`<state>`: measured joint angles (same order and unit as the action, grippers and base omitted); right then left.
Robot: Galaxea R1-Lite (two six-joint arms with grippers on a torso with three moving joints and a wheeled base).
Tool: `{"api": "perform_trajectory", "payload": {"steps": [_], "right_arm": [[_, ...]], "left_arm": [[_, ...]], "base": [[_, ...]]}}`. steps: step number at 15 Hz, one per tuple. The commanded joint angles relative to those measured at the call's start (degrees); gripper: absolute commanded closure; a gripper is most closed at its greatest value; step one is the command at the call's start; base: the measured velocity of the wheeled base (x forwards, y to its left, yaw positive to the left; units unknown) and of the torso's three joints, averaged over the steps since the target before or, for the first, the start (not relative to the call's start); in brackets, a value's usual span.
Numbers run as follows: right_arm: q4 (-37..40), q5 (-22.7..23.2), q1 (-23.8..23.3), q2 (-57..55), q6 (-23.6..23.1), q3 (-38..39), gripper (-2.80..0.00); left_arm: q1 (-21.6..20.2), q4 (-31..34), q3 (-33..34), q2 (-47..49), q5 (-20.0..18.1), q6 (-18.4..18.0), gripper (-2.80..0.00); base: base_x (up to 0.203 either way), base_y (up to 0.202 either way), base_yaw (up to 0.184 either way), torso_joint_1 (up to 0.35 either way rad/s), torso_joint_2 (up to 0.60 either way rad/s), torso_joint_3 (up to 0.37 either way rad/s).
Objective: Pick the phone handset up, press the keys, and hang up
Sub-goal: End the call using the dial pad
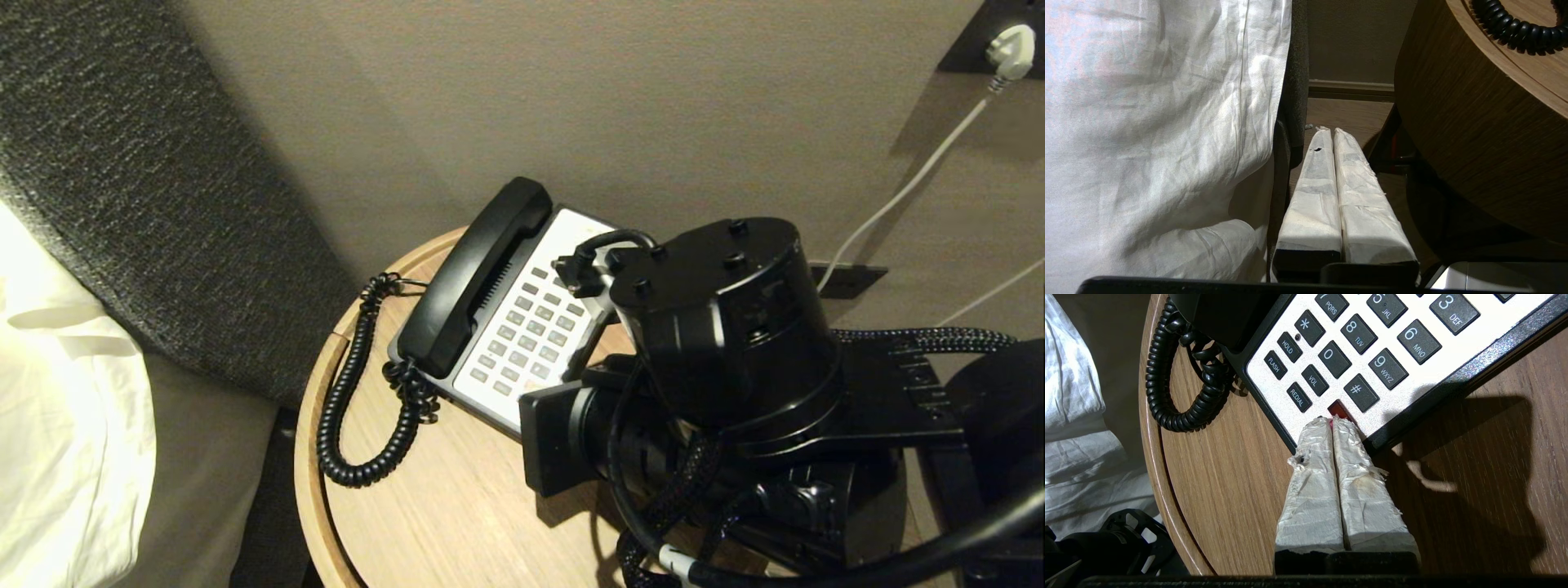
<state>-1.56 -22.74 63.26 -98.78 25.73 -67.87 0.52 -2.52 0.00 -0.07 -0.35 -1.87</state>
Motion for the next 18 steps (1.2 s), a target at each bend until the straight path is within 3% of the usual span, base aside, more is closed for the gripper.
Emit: {"api": "perform_trajectory", "payload": {"steps": [1,18], "right_arm": [[0.07,-0.12,0.08,-0.36,0.11,0.10,0.00],[-2.19,0.59,0.11,0.06,-0.01,-0.25,0.00]], "left_arm": [[0.00,-0.03,1.41,0.07,0.00,-0.05,0.00],[0.00,-0.03,1.41,0.07,0.00,0.02,0.00]], "base": [[0.000,0.000,0.000,0.000,0.00,0.000],[0.000,0.000,0.000,0.000,0.00,0.000]]}}
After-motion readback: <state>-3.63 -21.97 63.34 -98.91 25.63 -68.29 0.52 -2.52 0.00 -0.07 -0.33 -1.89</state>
